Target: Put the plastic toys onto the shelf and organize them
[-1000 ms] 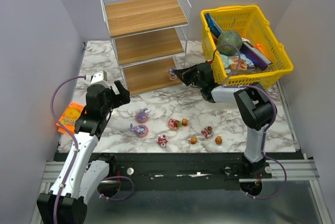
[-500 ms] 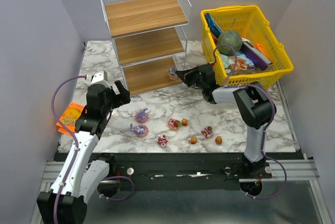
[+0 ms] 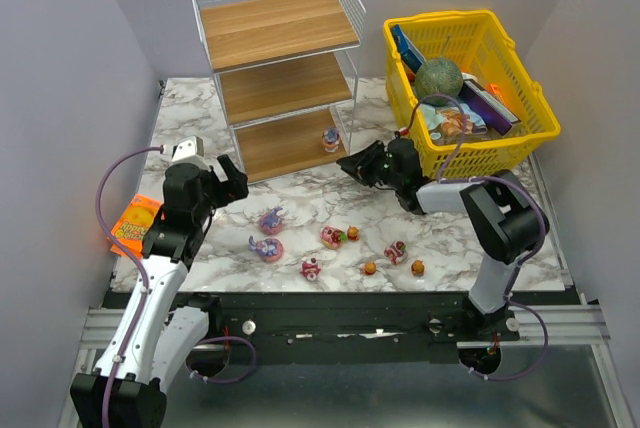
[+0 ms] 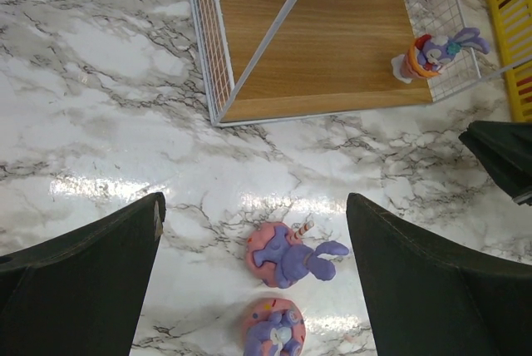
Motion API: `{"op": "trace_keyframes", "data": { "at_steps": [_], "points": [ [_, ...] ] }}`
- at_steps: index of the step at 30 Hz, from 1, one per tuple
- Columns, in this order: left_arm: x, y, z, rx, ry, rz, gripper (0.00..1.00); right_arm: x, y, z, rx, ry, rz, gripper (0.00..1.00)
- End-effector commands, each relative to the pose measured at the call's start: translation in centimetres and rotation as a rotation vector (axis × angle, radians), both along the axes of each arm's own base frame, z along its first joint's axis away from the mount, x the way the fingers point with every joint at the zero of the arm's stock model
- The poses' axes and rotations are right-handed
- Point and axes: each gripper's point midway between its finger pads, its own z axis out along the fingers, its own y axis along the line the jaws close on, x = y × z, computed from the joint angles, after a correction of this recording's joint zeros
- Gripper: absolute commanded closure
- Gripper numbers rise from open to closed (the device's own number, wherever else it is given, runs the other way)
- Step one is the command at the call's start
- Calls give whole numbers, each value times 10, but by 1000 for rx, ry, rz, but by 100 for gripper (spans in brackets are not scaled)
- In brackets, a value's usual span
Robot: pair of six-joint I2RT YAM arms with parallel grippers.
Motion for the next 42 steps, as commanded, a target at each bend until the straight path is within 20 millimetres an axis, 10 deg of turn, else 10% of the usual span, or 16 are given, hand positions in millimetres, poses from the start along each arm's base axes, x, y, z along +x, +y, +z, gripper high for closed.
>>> {"op": "trace_keyframes", "data": {
  "at_steps": [1,10,27,42],
  "points": [
    [-4,-1,7,-16,-35,2,1,-20,13,51,-71,-231,113,56],
    [-15,9,6,-47,-13,83,1,-94,71,31,-198,-52,330,27],
    [-37,32,-14,-18,38,232,1,-169,152,18,-164,380,417,46],
    [-45,39,-3,16,-10,266,1,-158,171,0,-220,378,345,46]
  ]
}}
